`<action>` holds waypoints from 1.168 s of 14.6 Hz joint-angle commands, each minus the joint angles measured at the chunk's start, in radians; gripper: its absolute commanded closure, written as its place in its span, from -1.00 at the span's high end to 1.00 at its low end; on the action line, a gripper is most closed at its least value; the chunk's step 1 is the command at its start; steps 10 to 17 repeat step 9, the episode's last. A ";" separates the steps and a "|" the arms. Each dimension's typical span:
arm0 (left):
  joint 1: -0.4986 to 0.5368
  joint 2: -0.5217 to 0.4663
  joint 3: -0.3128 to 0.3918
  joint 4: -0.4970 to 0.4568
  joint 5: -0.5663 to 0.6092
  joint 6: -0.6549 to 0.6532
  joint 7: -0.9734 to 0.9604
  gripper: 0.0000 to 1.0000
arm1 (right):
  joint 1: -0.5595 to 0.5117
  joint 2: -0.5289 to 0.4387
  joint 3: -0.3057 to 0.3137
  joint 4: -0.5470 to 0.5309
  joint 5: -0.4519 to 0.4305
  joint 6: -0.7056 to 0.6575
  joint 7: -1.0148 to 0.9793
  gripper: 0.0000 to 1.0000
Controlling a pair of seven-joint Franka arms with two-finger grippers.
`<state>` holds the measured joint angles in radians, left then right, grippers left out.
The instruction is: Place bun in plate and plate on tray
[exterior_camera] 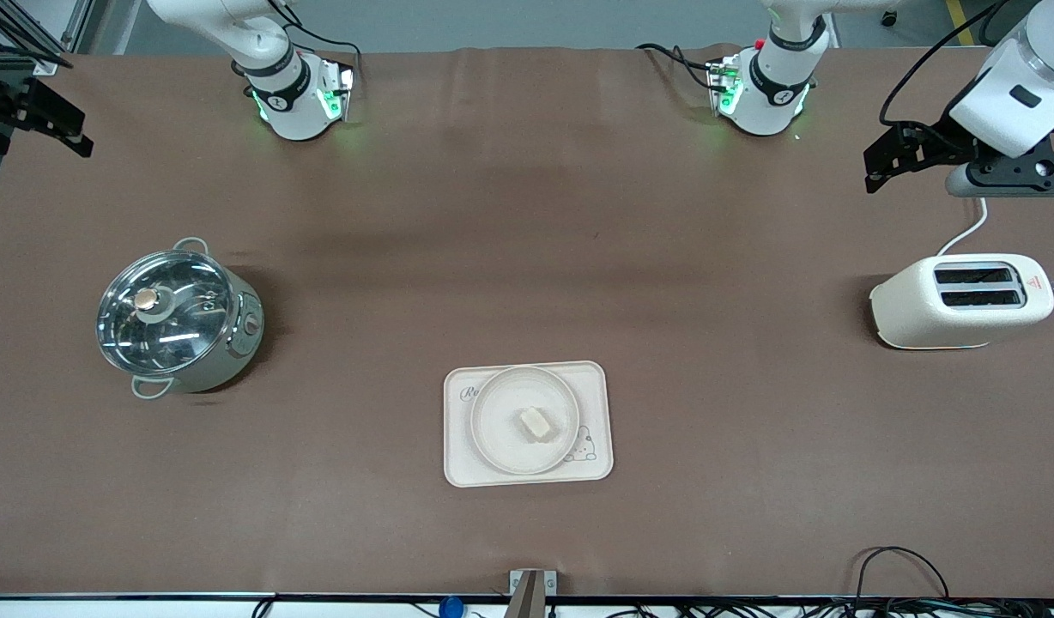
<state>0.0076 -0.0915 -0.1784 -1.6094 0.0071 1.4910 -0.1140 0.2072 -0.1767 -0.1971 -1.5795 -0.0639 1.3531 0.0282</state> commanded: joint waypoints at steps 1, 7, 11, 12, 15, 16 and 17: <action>-0.003 0.007 -0.003 0.022 -0.006 -0.006 0.016 1.00 | -0.075 -0.017 0.030 -0.036 -0.013 -0.003 -0.034 1.00; -0.005 0.019 -0.004 0.040 -0.012 -0.006 0.014 1.00 | -0.193 0.006 0.099 -0.048 0.032 0.049 -0.122 1.00; -0.003 0.021 -0.003 0.039 -0.013 -0.006 0.014 1.00 | -0.189 0.022 0.100 -0.063 0.032 0.083 -0.122 1.00; -0.003 0.021 -0.003 0.039 -0.013 -0.006 0.014 1.00 | -0.189 0.022 0.100 -0.063 0.032 0.083 -0.122 1.00; -0.003 0.021 -0.003 0.039 -0.013 -0.006 0.014 1.00 | -0.189 0.022 0.100 -0.063 0.032 0.083 -0.122 1.00; -0.003 0.021 -0.003 0.039 -0.013 -0.006 0.014 1.00 | -0.189 0.022 0.100 -0.063 0.032 0.083 -0.122 1.00; -0.003 0.021 -0.003 0.039 -0.013 -0.006 0.014 1.00 | -0.189 0.022 0.100 -0.063 0.032 0.083 -0.122 1.00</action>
